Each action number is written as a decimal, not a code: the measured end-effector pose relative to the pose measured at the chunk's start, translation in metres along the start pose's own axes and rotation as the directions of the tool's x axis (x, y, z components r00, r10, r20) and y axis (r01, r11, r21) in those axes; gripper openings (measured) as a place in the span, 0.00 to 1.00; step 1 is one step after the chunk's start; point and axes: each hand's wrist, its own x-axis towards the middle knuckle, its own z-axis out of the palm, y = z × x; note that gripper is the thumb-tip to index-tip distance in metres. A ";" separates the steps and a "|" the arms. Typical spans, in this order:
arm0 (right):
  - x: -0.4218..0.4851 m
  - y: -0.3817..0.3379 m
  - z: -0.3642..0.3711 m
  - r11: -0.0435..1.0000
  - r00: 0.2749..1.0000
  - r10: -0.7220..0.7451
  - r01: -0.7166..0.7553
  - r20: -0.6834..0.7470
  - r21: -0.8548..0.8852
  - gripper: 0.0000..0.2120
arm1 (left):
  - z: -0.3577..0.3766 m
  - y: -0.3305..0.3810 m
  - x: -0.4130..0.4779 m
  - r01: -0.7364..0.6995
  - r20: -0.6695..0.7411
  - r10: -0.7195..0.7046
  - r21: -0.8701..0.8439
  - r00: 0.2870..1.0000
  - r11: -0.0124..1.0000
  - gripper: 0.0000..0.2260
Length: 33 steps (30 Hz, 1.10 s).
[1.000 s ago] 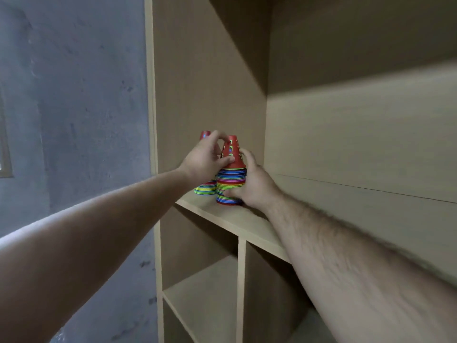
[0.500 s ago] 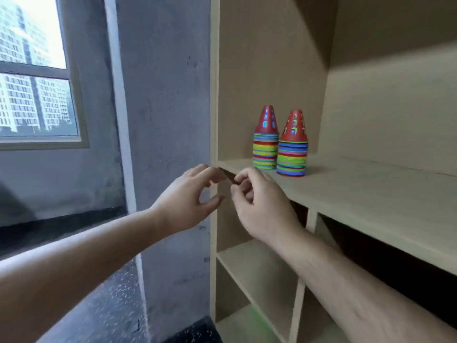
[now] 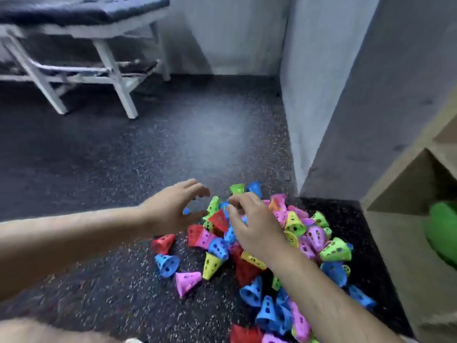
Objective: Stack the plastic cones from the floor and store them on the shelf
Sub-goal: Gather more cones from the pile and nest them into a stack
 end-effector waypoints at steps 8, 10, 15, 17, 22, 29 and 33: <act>-0.057 0.060 0.142 0.986 0.902 0.134 -0.081 0.410 -0.144 0.12 | 0.146 -0.098 -0.101 0.345 0.185 -0.334 -0.032 0.924 0.938 0.26; -0.059 0.067 0.165 0.983 0.873 0.150 -0.079 0.464 -0.168 0.14 | 0.172 -0.113 -0.108 0.370 0.204 -0.359 -0.018 0.911 0.929 0.26; -0.033 0.079 0.220 0.980 0.834 0.115 -0.006 0.540 -0.200 0.17 | 0.198 -0.144 -0.108 0.437 0.107 -0.432 -0.024 0.895 0.899 0.22; -0.016 0.081 0.237 0.979 0.837 0.114 -0.005 0.535 -0.202 0.16 | 0.201 -0.159 -0.103 0.478 0.054 -0.475 -0.055 0.878 0.877 0.21; 0.032 0.084 0.272 0.966 0.849 0.085 0.058 0.521 -0.252 0.17 | 0.203 -0.205 -0.071 0.602 -0.012 -0.609 -0.135 0.793 0.787 0.26; 0.134 0.090 0.317 0.884 0.912 0.136 0.065 0.387 -0.463 0.20 | 0.212 -0.260 -0.027 0.770 0.025 -0.780 -0.182 0.625 0.611 0.25; 0.171 0.097 0.325 0.807 0.853 0.244 0.086 0.462 -0.585 0.20 | 0.219 -0.274 -0.017 0.791 0.071 -0.796 -0.198 0.600 0.579 0.14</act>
